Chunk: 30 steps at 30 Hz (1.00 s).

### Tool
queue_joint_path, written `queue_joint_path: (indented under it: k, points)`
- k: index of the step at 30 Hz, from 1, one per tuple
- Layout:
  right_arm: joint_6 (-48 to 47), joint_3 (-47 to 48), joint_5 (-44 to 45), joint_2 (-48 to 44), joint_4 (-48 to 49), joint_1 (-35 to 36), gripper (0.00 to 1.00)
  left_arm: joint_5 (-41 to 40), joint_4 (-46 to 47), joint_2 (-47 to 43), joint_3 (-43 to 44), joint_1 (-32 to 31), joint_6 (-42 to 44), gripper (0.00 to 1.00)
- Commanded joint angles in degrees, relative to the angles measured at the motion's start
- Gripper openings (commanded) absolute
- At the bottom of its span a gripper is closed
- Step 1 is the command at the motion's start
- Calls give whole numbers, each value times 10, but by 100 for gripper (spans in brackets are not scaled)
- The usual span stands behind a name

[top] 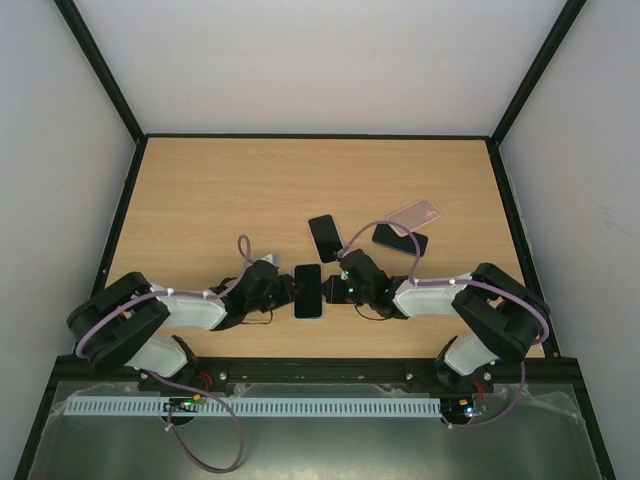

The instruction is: Put the phone into the phone case

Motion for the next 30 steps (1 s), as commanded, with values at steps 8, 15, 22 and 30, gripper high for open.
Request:
queue_joint_path:
  k: [8, 15, 22, 30]
  points:
    - [-13, -21, -13, -17, -18, -7, 23, -31, -88, -55, -6, -53, -72, 40]
    - [-9, -24, -52, -11, -21, -10, 45, -53, -100, -129, -47, -30, -71, 53]
    - [35, -42, -118, 42, 68, -10, 60, -45, -91, -156, -70, -24, -70, 61]
    - [110, -54, -185, 77, 183, -10, 62, -22, -50, -103, -75, -30, -79, 61]
